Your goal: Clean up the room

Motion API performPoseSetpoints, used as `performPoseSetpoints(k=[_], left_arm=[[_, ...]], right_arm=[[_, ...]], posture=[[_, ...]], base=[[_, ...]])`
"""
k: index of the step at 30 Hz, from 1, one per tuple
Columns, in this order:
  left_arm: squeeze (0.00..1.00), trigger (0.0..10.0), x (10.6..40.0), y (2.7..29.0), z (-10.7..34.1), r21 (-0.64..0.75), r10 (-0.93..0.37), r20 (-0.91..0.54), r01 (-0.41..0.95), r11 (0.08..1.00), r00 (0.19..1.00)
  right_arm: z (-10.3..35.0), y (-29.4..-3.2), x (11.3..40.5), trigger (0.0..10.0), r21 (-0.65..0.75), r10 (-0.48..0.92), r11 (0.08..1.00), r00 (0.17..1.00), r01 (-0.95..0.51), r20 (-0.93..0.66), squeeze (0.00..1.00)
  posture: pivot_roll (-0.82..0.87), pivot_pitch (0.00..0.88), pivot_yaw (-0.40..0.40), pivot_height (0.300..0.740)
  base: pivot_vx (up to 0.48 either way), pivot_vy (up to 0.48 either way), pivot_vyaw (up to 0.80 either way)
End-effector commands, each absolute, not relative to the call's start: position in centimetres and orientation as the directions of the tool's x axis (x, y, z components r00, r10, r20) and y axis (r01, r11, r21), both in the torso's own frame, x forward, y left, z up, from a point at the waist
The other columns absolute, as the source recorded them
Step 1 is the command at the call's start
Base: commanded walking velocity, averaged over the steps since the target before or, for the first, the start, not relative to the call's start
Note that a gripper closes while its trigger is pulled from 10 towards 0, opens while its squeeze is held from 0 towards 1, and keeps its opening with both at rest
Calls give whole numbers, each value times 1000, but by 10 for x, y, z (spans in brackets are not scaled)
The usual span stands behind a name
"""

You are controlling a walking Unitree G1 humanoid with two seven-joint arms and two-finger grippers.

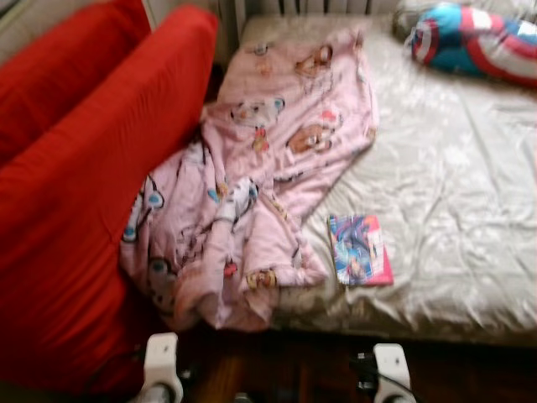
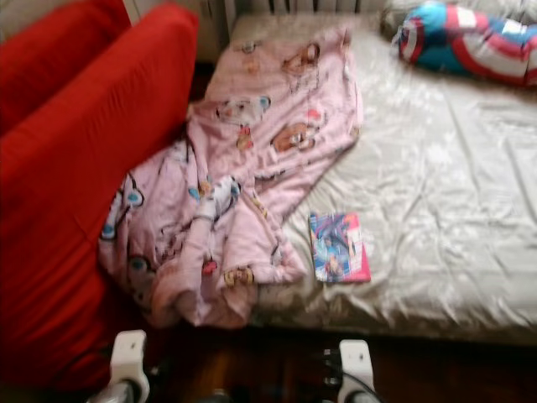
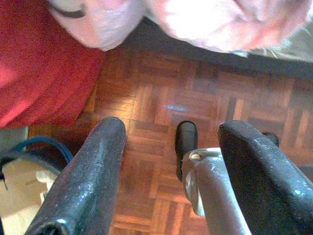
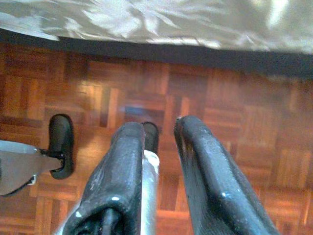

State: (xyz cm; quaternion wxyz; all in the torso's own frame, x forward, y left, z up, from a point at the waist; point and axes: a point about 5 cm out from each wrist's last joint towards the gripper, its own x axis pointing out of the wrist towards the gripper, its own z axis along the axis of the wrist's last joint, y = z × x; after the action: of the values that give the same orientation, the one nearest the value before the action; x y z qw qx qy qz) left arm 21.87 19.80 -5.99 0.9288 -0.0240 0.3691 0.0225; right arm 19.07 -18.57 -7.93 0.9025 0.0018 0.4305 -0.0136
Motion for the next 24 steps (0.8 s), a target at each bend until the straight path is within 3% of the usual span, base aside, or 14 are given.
performPoseSetpoints(k=[1, 12, 24], left_arm=[[0, 10000, 208, 202, -66, -8, 30, -712, -51, 999, 701], [0, 10000, 208, 202, -66, -4, 29, -712, -46, 999, 701], [0, 10000, 208, 201, -66, -17, 31, -706, -60, 998, 708]], right_arm=[[-87, -184, 176, 10000, -1, -21, 999, 589, 34, -808, 0], [-87, -184, 176, 10000, 0, -18, 1000, 587, 31, -809, 0], [-87, -184, 176, 10000, -1, -18, 1000, 588, 30, -809, 0]], posture=[[2, 222, 33, 740], [3, 223, 31, 740], [3, 222, 29, 740]], base=[[0, -480, 0], [0, -467, 0], [0, 0, 0]])
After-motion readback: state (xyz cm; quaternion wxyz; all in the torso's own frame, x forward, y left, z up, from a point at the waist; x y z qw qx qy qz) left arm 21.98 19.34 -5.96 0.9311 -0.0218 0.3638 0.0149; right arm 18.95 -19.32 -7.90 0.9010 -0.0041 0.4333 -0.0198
